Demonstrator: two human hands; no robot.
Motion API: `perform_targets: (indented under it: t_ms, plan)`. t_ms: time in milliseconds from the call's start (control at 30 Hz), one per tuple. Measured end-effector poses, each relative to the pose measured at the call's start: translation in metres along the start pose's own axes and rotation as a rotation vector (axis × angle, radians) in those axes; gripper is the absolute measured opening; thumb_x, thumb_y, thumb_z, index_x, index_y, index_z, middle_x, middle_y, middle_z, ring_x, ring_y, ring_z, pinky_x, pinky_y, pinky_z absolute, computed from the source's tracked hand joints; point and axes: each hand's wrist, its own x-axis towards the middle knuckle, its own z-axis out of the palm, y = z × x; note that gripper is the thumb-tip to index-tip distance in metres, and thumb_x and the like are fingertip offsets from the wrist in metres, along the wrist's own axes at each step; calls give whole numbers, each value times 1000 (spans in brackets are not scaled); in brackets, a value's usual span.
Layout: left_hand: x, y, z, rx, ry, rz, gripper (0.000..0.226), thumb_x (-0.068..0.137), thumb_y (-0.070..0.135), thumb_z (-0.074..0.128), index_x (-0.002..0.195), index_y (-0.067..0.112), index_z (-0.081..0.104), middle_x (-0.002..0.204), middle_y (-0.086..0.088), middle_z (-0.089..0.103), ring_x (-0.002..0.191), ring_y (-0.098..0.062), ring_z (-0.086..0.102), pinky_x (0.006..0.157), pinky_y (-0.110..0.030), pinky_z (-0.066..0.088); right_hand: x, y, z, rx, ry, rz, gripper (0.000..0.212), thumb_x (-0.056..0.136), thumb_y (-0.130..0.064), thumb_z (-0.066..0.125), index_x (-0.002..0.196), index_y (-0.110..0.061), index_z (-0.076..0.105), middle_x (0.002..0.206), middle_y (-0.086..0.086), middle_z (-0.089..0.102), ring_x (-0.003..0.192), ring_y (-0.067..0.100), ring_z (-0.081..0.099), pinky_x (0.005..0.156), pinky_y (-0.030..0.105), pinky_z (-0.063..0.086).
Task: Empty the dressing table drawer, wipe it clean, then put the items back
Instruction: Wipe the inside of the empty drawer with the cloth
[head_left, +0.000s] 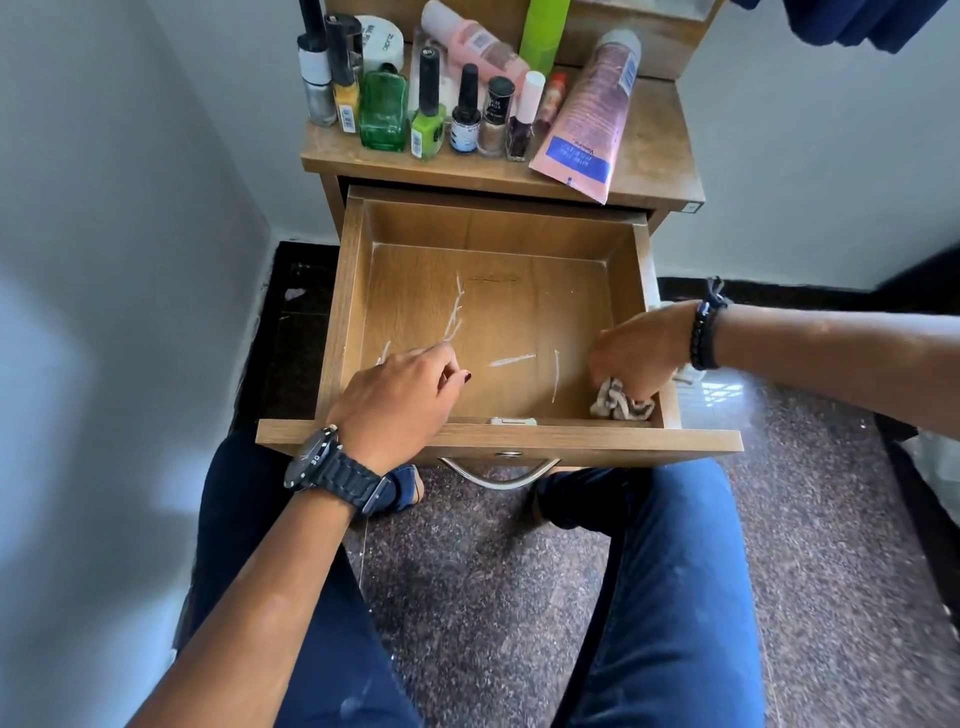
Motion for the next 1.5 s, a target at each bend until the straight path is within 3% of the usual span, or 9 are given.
perform_targets:
  t_ms: [133,367,667,833,933,1067,1200,1333,1500]
  plan:
    - [-1,1,-1,1,-9,-23,26,98,39,34,93,22,53,76,13,49,54,2,41,43,-20,27,12,22,-18,-173,121,166,27,92,-13,51,119,-11,55,109,3,59,82,15,49,65,22,44]
    - [0,1,-1,-23,24,-52,22,98,34,34,93,21,52,77,12,51,56,-8,47,45,-23,33,27,41,-19,-361,298,309,28,97,-21,44,121,-14,55,120,7,60,109,25,59,83,34,50]
    - [3,-5,1,-168,73,-66,28,94,9,40,108,28,54,106,10,63,80,-13,61,56,-33,51,19,-13,-15,77,-60,70,23,89,-18,44,108,-11,55,93,1,50,85,19,48,71,27,40]
    - [4,-16,-8,-162,122,-6,44,86,-11,40,111,21,57,106,5,62,91,-13,60,69,-37,55,33,-4,-23,233,-199,82,24,93,-18,38,72,-10,47,75,0,48,67,12,46,57,21,35]
    - [3,-30,-16,-42,205,43,44,85,-12,42,113,18,58,114,2,59,85,-14,54,61,-25,45,35,7,-16,342,-211,61,22,94,-18,39,77,-13,51,80,-2,54,71,10,51,58,20,39]
    - [5,-45,-18,-6,260,77,44,79,-16,44,109,12,62,115,-5,59,98,-27,56,88,-40,47,33,13,-4,492,-164,65,26,96,-19,41,110,-5,58,109,9,63,86,17,56,74,25,46]
    - [2,-48,-15,-116,267,17,50,81,-15,37,115,15,58,124,-1,53,102,-19,53,92,-31,43,30,13,-8,665,-122,65,33,97,-21,44,127,-9,51,131,11,55,111,26,56,84,29,48]
    - [2,-49,-15,-150,283,-23,52,82,-13,35,120,16,54,128,0,50,113,-18,52,101,-34,42,42,0,-25,725,-69,-63,30,92,-10,45,118,-3,57,123,14,60,100,23,61,81,29,51]
    - [4,-52,-16,-179,296,-87,54,82,-14,36,124,16,51,127,0,50,105,-3,46,89,-9,31,57,-11,-39,686,-67,-220,25,91,-4,44,103,3,64,89,12,66,65,13,53,51,15,45]
